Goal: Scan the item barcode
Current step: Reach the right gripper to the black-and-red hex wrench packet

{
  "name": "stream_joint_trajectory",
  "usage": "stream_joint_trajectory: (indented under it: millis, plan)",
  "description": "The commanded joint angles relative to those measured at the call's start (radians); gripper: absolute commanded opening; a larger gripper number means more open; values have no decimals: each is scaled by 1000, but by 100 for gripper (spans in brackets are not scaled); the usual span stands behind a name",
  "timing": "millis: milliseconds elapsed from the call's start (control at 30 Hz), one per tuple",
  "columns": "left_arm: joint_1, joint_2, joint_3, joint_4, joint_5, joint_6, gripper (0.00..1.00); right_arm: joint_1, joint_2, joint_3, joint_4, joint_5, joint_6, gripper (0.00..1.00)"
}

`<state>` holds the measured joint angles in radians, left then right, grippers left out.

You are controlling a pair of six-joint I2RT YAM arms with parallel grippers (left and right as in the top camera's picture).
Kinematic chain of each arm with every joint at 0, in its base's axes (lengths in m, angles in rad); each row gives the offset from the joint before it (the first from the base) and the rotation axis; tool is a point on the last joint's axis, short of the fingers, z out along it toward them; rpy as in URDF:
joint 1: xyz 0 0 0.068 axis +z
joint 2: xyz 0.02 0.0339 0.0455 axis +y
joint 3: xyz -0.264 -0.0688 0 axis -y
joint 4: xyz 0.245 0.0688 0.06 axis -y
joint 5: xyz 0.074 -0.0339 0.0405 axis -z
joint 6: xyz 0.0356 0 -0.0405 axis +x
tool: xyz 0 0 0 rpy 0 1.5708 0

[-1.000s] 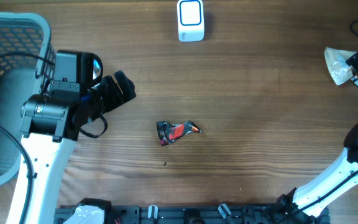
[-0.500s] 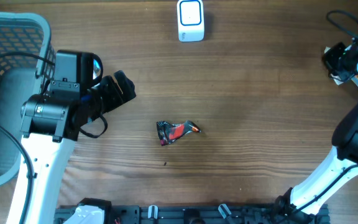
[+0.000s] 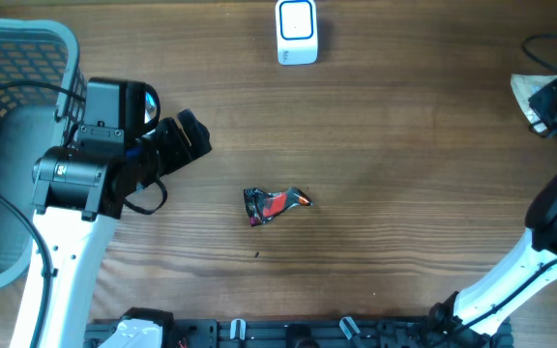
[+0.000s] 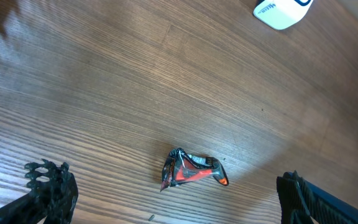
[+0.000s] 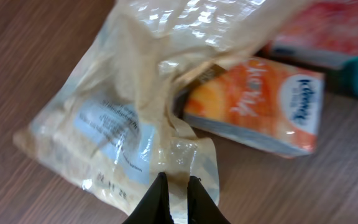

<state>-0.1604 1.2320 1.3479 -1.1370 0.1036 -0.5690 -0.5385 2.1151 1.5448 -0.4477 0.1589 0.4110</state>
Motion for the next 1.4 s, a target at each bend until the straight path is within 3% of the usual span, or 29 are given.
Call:
stream_joint_trajectory:
  millis: [0, 200, 367, 467, 533, 600, 867, 967, 1067, 1233, 1267, 1300, 1367]
  plan:
    - [5, -2, 9, 2, 11, 15, 100, -42, 0, 8, -9, 29, -35, 12]
    - [5, -2, 9, 2, 11, 15, 100, -44, -61, 77, -58, -158, -44, 7]
    - [5, -2, 9, 2, 11, 15, 100, 3, -138, 82, -37, -418, -42, 17]
    - [5, -2, 9, 2, 11, 15, 100, 69, -142, 82, -76, -610, -42, 41]
    - [5, -2, 9, 2, 11, 15, 100, 133, -142, 82, -141, -721, -42, 68]
    - [5, -2, 9, 2, 11, 15, 100, 202, -142, 82, -228, -790, -45, 81]
    - [5, -2, 9, 2, 11, 15, 100, 523, -142, 82, -548, -796, -10, 84]
    - [5, -2, 9, 2, 11, 15, 100, 631, -143, 82, -610, -784, 61, 73]
    - [5, -2, 9, 2, 11, 15, 100, 703, -174, 82, -672, -632, 195, 72]
    - [5, -2, 9, 2, 11, 15, 100, 800, -296, 82, -760, -487, 295, 74]
    - [5, -2, 9, 2, 11, 15, 100, 829, -330, 82, -766, -455, 306, 80]
    - [5, -2, 9, 2, 11, 15, 100, 852, -355, 82, -772, -423, 328, 100]
    - [5, -2, 9, 2, 11, 15, 100, 912, -403, 70, -785, -364, 408, 100]
